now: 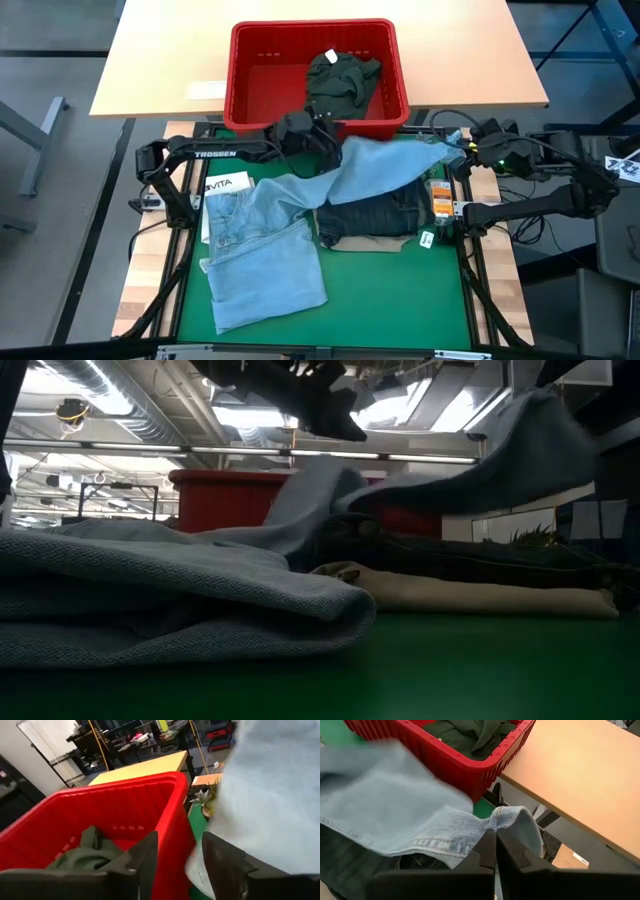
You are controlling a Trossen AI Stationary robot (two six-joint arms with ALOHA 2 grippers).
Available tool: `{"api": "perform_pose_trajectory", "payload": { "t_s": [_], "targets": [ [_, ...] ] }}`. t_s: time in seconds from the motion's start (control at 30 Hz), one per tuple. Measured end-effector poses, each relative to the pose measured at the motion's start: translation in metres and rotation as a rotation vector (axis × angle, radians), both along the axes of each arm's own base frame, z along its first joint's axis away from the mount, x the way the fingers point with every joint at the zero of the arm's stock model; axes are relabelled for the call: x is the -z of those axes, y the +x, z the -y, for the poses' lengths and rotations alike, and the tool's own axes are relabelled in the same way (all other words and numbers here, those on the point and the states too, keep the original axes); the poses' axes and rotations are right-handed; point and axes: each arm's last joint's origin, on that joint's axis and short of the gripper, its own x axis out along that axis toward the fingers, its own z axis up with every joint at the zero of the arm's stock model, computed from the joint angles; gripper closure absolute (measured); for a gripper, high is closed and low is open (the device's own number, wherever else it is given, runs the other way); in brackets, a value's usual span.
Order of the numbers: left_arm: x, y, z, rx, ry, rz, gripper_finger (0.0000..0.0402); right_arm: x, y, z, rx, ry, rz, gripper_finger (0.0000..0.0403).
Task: Fold Laundry from Bin
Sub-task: Fold the light blue jeans
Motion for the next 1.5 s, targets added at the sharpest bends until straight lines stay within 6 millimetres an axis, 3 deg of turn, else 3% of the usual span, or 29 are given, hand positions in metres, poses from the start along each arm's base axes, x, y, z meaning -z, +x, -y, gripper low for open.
{"api": "perform_pose_trajectory", "payload": {
  "t_s": [0.23, 0.43, 0.6, 0.93, 1.2, 1.4, 1.5],
  "targets": [
    [-0.005, 0.000, 0.010, 0.004, -0.064, 0.060, 0.0225, 0.000, 0.000, 0.000, 0.000, 0.001, -0.001, 0.0402],
    [-0.013, 0.006, 0.049, 0.215, -0.165, 0.105, 0.0224, 0.000, 0.000, 0.000, -0.016, -0.005, -0.017, 0.0402],
    [-0.002, 0.010, 0.088, 0.340, -0.234, 0.002, 0.0224, 0.000, 0.000, 0.000, -0.017, -0.005, -0.020, 0.0402],
    [0.027, 0.001, 0.136, 0.225, -0.203, -0.298, 0.0224, 0.000, 0.000, 0.000, -0.018, -0.005, -0.019, 0.0402],
    [0.064, 0.015, 0.149, 0.124, -0.155, -0.387, 0.0224, 0.000, 0.000, 0.000, -0.018, -0.005, -0.019, 0.0402],
    [0.092, 0.024, 0.144, -0.050, -0.047, -0.448, 0.0224, 0.000, 0.000, 0.000, -0.018, -0.005, -0.020, 0.0402],
    [0.097, 0.025, 0.142, -0.130, 0.011, -0.452, 0.0231, 0.000, 0.000, 0.000, -0.018, -0.005, -0.019, 0.0402]
  ]
}}
